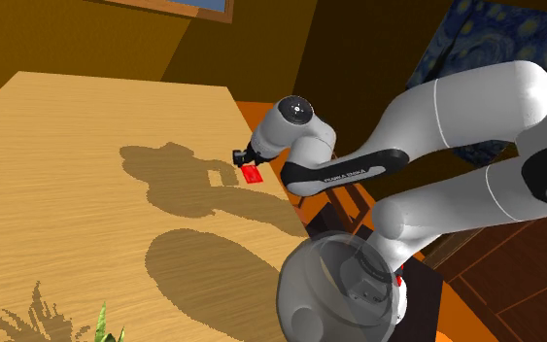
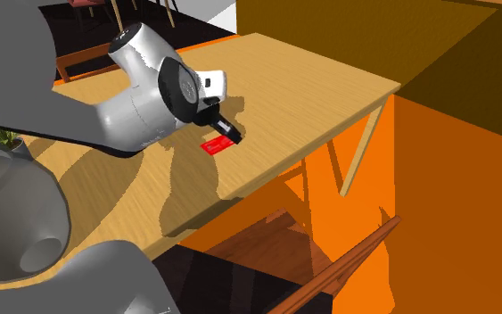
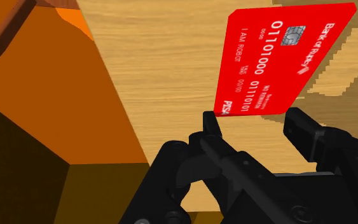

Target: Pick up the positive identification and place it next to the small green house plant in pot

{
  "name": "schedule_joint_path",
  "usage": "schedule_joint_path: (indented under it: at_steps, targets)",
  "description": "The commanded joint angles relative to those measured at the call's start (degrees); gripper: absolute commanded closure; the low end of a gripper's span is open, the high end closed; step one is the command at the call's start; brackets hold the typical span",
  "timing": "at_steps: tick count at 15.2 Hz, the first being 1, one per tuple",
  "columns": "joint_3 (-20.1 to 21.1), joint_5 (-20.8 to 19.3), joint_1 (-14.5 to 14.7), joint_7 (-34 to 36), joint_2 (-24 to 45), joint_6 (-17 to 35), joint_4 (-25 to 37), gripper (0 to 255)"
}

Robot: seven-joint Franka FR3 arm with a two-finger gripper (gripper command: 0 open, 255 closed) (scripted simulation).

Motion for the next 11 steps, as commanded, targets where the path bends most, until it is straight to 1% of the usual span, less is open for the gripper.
schedule_joint_path:
  at_steps: [1, 6, 11]
  targets:
    - [-1.9, 1.0, 1.8, -1.3, -0.8, -1.8, 0.7, 255]
    - [-5.8, 3.0, 5.2, -4.3, -2.8, -6.0, 2.4, 255]
    - [-8.9, 4.4, 7.6, -6.8, -4.7, -10.2, 4.4, 255]
